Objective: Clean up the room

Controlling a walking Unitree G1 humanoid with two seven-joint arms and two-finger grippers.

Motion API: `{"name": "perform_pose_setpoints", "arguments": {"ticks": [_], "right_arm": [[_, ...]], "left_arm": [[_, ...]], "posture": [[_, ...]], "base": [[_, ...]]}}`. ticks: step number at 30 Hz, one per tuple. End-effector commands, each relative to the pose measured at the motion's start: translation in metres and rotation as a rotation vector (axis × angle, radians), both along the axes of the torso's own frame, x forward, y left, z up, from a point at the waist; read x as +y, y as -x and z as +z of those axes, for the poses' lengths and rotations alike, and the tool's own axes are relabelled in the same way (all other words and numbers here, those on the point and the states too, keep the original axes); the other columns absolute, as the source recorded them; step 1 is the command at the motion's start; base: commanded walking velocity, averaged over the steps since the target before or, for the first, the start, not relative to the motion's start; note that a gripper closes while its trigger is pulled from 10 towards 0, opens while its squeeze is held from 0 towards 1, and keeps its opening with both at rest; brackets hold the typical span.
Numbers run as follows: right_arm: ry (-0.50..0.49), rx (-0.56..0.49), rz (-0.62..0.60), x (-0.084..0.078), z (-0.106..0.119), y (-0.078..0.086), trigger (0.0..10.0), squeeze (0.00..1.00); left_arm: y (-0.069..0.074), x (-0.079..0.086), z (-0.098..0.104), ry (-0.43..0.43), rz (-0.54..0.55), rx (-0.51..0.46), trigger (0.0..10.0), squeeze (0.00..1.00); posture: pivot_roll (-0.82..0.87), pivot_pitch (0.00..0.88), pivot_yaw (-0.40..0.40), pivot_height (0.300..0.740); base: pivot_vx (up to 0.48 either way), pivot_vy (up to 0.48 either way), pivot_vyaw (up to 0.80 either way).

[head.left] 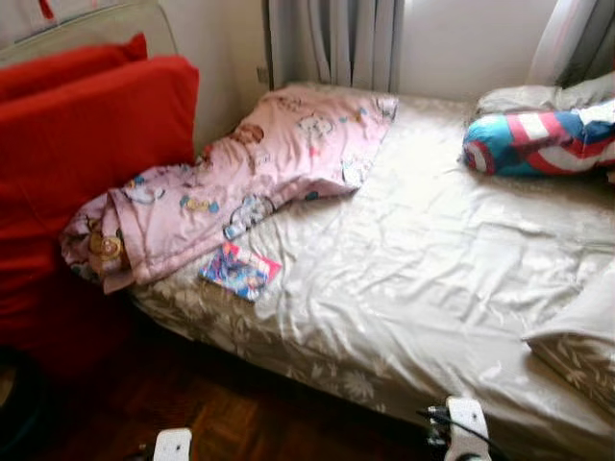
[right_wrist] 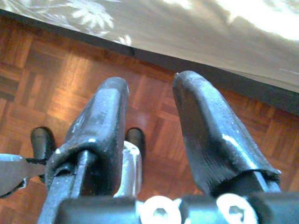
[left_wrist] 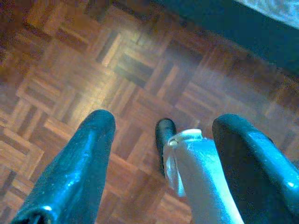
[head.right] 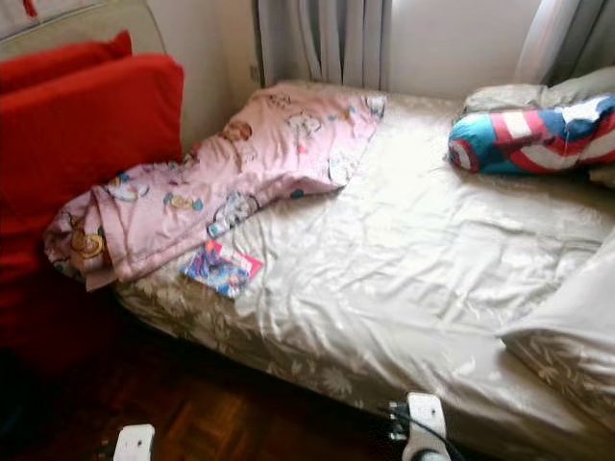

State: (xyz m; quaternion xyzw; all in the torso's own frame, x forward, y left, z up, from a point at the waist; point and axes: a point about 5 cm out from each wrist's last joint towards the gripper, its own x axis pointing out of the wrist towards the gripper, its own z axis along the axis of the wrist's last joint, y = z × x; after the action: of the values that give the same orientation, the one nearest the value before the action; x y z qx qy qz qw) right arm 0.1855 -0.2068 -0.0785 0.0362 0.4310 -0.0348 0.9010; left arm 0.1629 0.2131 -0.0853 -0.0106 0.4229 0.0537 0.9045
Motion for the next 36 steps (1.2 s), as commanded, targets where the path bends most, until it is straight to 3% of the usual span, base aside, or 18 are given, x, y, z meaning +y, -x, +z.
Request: {"name": "perform_pose_setpoints", "arguments": {"ticks": [1,36], "right_arm": [[0.003,0.002,-0.002,-0.0006,-0.0003,0.0007,10.0,0.0],[0.004,0.003,-0.004,-0.0005,-0.0001,0.0,10.0,0.0]], "left_arm": [[0.0073,0.0016,-0.0031,-0.002,-0.004,0.03,10.0,0.0],[0.0057,0.0018,-0.0024,-0.004,-0.018,0.026,10.0,0.0]], "posture": [[-0.04,0.021,0.029,0.74],[-0.04,0.0,0.028,0.74]], "base": [[0.0,-0.307,0.0],[0.0,-0.307,0.0]]}}
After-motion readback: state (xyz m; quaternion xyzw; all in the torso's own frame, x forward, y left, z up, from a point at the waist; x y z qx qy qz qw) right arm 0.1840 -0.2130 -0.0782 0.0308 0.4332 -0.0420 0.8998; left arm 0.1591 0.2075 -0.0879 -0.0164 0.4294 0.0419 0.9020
